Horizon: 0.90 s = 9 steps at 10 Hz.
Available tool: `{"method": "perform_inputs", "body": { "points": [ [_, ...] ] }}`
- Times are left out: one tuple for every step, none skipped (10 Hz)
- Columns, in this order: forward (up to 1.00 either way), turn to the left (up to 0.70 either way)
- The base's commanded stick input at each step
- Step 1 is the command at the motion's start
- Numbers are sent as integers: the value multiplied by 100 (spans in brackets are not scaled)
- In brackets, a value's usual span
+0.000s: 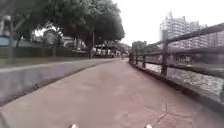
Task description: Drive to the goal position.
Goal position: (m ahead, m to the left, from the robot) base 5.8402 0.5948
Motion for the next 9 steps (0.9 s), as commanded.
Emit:
{"method": "perform_inputs", "body": {
  "points": [
    [100, 0],
    [100, 0],
    [100, 0],
    [100, 0],
    [100, 0],
    [100, 0],
    [100, 0],
    [100, 0],
    [100, -35]
  ]
}}
